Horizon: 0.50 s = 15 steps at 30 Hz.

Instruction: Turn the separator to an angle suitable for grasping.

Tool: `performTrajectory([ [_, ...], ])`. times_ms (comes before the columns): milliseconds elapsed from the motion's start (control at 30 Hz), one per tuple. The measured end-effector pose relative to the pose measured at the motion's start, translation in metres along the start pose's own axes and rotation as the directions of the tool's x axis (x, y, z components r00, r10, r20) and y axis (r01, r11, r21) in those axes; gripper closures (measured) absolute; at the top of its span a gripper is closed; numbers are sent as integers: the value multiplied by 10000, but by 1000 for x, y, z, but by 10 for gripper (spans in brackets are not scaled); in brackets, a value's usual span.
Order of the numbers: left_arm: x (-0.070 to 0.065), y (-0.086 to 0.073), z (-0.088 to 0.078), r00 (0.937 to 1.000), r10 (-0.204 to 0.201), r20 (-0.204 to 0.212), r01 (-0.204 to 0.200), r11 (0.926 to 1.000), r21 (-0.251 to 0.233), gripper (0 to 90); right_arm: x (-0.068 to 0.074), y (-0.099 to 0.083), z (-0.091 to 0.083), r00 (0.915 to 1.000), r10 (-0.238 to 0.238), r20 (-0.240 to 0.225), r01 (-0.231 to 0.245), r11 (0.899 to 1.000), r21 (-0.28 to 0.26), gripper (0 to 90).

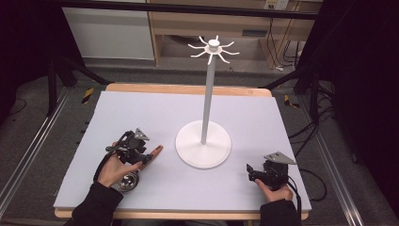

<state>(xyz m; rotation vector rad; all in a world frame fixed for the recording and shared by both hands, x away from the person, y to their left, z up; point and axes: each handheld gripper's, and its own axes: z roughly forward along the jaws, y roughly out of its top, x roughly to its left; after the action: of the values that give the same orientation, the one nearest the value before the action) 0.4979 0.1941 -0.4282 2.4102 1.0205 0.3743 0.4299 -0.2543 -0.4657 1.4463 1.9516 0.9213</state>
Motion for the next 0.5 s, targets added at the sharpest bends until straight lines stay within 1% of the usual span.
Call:
performTrajectory([
  [133,0,2,2,10000,-12,-25,12,10000,99,572,0,0,1,10000,-66,-27,65,10000,-2,115],
  [267,0,3,7,10000,9,38,-11,9992,401,599,0,1,1,10000,8,-36,-8,10000,34,115],
  [333,-1,4,8,10000,46,36,-47,9990,442,605,0,1,1,10000,-7,-15,7,10000,38,115],
  [367,-1,4,10,9999,115,26,-117,9984,562,606,0,1,1,10000,-5,-17,5,10000,48,115],
  [500,-1,4,13,9999,104,-23,-102,9978,660,619,0,1,1,10000,-47,-30,47,10000,84,117],
])
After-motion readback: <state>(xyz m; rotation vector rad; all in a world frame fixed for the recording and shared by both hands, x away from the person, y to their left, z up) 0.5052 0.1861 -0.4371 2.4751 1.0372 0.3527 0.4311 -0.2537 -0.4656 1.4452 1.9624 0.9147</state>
